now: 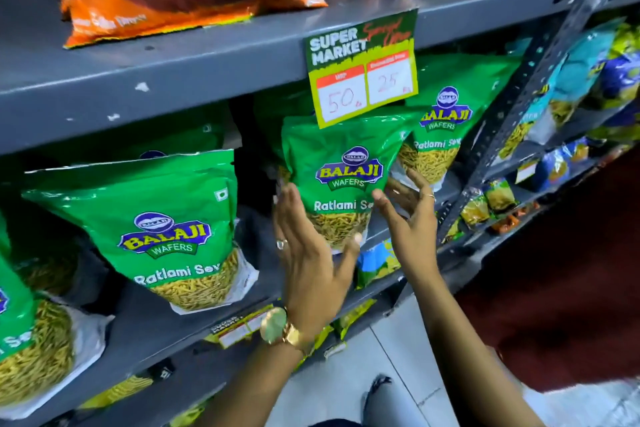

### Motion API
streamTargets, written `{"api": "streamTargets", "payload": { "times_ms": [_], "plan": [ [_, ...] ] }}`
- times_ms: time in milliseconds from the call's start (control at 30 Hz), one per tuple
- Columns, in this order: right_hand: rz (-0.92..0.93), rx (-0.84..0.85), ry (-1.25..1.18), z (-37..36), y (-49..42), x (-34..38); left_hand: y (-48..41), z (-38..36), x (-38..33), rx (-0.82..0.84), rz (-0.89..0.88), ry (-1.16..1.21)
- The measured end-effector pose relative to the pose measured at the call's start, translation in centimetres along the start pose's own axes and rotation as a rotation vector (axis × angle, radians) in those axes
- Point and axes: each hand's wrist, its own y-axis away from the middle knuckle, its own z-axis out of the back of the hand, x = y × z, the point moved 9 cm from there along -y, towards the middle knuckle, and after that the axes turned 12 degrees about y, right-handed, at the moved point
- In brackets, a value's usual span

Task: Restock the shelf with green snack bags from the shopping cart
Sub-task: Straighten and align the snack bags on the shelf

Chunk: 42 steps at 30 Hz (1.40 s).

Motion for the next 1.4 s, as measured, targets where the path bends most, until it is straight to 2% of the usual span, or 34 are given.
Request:
{"api": "streamTargets", "payload": {
  "times_ms": [133, 200, 267, 333, 433, 533, 633, 767, 867, 1033, 1167, 1400],
  "plan": [
    [-0.011, -0.112, -0.045, 3.4, -2.1, -2.6, 2.0, -5.1, -4.2, 0.058, -0.348, 0.009],
    [-0.037, -0.128, -0.042, 4.9, -3.7, -4.4, 1.6, -8.2, -5.3, 0.130, -0.424, 0.085],
    [-0.066, -0.100, -0.020, 6.3, -5.7, -6.4, 0.2, -11.7, -5.3, 0.179, -0.341, 0.215],
    [-0.101, -0.055, 0.011, 7.4, -7.6, -7.7, -1.5, -15.3, -3.6, 0.156, -0.141, 0.354],
    [-0.145, 0.090, -0.010, 8.0, -11.2, -10.1, -4.3, -19.9, -0.7, 0.028, 0.160, 0.510],
    [-0.108, 0.219, 0.056, 7.2, -14.0, -11.4, -7.6, -22.3, 1.0, -0.095, 0.317, 0.570],
    [-0.057, 0.299, -0.005, 6.2, -16.2, -12.2, -10.2, -23.4, 2.9, -0.191, 0.376, 0.584],
    [-0.019, 0.340, -0.115, 5.2, -17.5, -11.0, -11.2, -24.2, 4.2, -0.203, 0.385, 0.622],
    [-0.046, 0.370, -0.156, 5.2, -18.3, -11.1, -10.1, -25.6, 4.2, -0.173, 0.402, 0.622],
    [-0.091, 0.431, -0.122, 4.4, -19.3, -11.8, -9.5, -26.4, 4.0, -0.278, 0.386, 0.704],
    [-0.065, 0.370, -0.125, 4.6, -20.0, -11.5, -10.9, -26.4, 4.6, -0.254, 0.369, 0.717],
    [-0.001, 0.440, -0.253, 3.3, -21.0, -11.3, -12.0, -26.2, 4.8, -0.218, 0.321, 0.731]
  ]
}}
